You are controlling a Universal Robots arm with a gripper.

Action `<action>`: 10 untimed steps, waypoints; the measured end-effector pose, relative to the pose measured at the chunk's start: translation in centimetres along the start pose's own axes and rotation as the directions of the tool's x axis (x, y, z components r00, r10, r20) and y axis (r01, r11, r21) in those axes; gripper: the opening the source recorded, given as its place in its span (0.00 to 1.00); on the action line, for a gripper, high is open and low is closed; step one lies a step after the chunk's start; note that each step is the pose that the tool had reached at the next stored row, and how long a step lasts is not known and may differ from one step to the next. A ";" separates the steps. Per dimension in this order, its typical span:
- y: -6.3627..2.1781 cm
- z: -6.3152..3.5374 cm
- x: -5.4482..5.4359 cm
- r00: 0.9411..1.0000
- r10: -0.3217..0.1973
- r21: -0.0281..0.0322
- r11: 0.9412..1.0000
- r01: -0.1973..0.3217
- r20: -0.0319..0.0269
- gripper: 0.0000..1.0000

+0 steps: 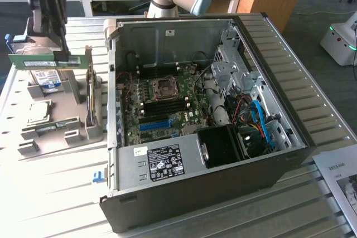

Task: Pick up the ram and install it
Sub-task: 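Pick up the ram and move it above insertion slot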

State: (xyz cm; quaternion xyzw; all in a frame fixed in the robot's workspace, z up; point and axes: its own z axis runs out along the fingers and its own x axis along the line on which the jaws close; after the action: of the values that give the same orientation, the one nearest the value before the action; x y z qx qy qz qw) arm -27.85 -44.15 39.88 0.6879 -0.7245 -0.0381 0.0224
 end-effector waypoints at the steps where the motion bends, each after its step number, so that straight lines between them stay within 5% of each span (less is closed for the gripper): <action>1: -0.20 -0.04 0.0 1.000 0.000 -0.001 1.000 0.000 0.000 0.12; 10: -1.84 -0.37 -0.1 1.000 0.000 -0.011 1.000 0.000 -0.001 0.12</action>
State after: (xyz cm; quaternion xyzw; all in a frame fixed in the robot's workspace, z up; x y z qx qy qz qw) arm -25.98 -44.15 40.09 0.6877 -0.7243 -0.0420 0.0265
